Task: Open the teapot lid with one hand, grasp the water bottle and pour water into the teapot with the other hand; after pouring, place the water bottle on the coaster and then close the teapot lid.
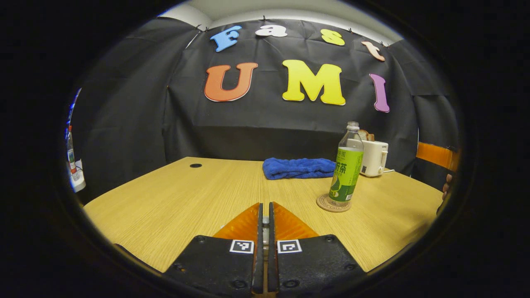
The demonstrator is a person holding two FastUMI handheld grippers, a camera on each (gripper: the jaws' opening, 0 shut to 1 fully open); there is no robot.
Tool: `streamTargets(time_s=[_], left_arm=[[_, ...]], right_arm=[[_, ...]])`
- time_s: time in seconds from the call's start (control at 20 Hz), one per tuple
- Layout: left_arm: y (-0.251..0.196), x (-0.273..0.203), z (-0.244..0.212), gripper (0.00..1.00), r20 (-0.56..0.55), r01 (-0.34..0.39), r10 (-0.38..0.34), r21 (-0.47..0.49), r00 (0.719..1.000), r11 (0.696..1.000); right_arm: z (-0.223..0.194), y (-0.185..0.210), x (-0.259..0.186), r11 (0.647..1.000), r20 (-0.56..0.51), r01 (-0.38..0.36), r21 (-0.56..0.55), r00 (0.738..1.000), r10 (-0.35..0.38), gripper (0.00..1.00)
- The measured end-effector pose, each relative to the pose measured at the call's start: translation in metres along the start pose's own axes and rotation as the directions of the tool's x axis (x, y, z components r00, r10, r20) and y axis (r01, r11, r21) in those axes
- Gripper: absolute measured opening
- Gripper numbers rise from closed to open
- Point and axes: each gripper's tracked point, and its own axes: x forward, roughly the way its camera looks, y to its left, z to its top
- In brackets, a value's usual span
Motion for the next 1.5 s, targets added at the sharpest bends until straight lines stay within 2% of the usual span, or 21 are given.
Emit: streamTargets(time_s=[0.15, 0.25, 0.45, 0.55, 0.65, 0.7, 0.8, 0.85, 0.9, 0.95, 1.0, 1.2, 1.3, 1.5], left_arm=[[0.001, 0.000, 0.001, 0.07, 0.007, -0.028, 0.028, 0.039, 1.000, 0.999], [-0.002, -0.001, 0.003, 0.08, 0.005, -0.019, 0.019, 0.046, 1.000, 0.999], [-0.007, -0.006, 0.020, 0.16, 0.017, -0.024, 0.023, 0.036, 1.000, 0.999], [-0.019, -0.014, 0.039, 0.19, 0.055, 0.003, -0.004, 0.020, 0.998, 1.000], [-0.029, -0.022, 0.051, 0.25, 0.074, 0.017, -0.020, 0.035, 0.997, 0.999], [-0.031, -0.026, 0.054, 0.35, 0.076, 0.015, -0.018, 0.046, 0.997, 0.999], [-0.035, -0.033, 0.064, 0.46, 0.080, 0.005, -0.009, 0.061, 0.997, 0.998], [-0.036, -0.035, 0.069, 0.48, 0.075, 0.000, -0.005, 0.059, 0.997, 0.998], [-0.036, -0.038, 0.073, 0.52, 0.069, -0.008, 0.005, 0.051, 0.998, 0.999], [-0.038, -0.042, 0.077, 0.58, 0.061, -0.013, 0.011, 0.039, 0.998, 0.999], [-0.040, -0.046, 0.081, 0.70, 0.055, -0.015, 0.013, 0.030, 0.998, 0.999], [-0.040, -0.061, 0.102, 0.78, 0.069, -0.053, 0.050, 0.040, 0.996, 0.998], [-0.044, -0.071, 0.108, 0.83, 0.069, -0.049, 0.046, 0.047, 0.997, 0.998], [-0.041, -0.097, 0.119, 0.84, 0.079, -0.058, 0.056, 0.019, 0.995, 0.998]], right_arm=[[-0.003, 0.003, -0.001, 1.000, -0.009, -0.005, -0.003, 1.000, 0.005, 0.95], [-0.005, 0.005, 0.000, 1.000, -0.013, -0.007, -0.006, 1.000, 0.007, 0.95], [-0.011, 0.008, 0.000, 1.000, -0.030, 0.003, -0.005, 1.000, -0.003, 0.96], [-0.009, 0.012, -0.003, 1.000, -0.030, 0.000, -0.020, 1.000, -0.001, 0.95], [-0.003, 0.013, -0.007, 0.999, -0.014, 0.004, -0.041, 1.000, -0.004, 0.98], [-0.001, 0.015, -0.010, 0.999, -0.009, 0.002, -0.047, 1.000, -0.003, 0.96], [0.004, 0.019, -0.016, 0.998, 0.000, -0.007, -0.061, 1.000, 0.007, 0.95], [0.008, 0.020, -0.018, 0.997, 0.007, -0.006, -0.072, 1.000, 0.006, 0.98], [0.011, 0.018, -0.022, 0.997, 0.014, 0.000, -0.082, 1.000, 0.001, 0.95], [0.015, 0.018, -0.025, 0.996, 0.021, 0.002, -0.088, 1.000, 0.000, 0.95], [0.019, 0.018, -0.029, 0.996, 0.028, 0.002, -0.088, 1.000, 0.001, 0.95], [0.033, 0.015, -0.041, 0.996, 0.036, 0.008, -0.084, 0.999, -0.005, 0.93], [0.037, 0.010, -0.047, 0.996, 0.026, 0.025, -0.088, 0.999, -0.023, 0.95], [0.043, 0.004, -0.062, 0.996, -0.003, 0.048, -0.069, 0.999, -0.048, 0.98]])
